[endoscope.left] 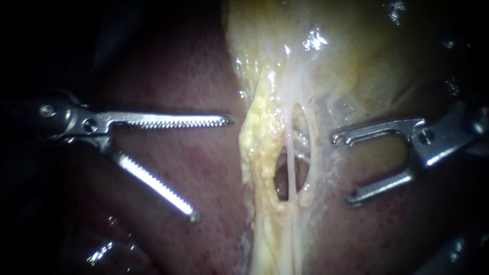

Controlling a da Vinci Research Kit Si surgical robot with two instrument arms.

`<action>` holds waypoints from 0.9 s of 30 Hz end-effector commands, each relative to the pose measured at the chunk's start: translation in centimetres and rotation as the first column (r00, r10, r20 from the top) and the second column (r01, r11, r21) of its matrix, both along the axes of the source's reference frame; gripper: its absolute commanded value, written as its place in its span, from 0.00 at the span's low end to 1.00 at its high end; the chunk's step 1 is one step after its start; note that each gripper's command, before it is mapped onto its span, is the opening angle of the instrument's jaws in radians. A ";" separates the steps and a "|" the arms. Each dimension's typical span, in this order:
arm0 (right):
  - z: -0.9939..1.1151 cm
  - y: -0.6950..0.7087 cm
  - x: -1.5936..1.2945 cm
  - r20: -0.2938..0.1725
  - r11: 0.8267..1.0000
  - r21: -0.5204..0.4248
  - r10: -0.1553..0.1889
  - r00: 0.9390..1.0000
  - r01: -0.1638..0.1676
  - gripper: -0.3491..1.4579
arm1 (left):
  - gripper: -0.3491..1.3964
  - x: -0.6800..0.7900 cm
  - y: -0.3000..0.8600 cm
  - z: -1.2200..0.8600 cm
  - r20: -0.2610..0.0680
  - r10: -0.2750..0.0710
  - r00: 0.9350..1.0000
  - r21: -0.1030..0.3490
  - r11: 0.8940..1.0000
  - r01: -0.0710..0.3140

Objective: Grabbing gallbladder

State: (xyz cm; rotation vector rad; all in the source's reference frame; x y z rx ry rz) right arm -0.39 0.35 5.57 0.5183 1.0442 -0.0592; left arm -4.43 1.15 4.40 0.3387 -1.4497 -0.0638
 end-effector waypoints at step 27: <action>0.00 -0.01 -0.01 0.000 1.000 0.000 -0.001 1.000 0.001 0.50 | 0.73 0.02 0.26 -0.09 -0.075 -0.039 0.996 0.253 0.966 0.056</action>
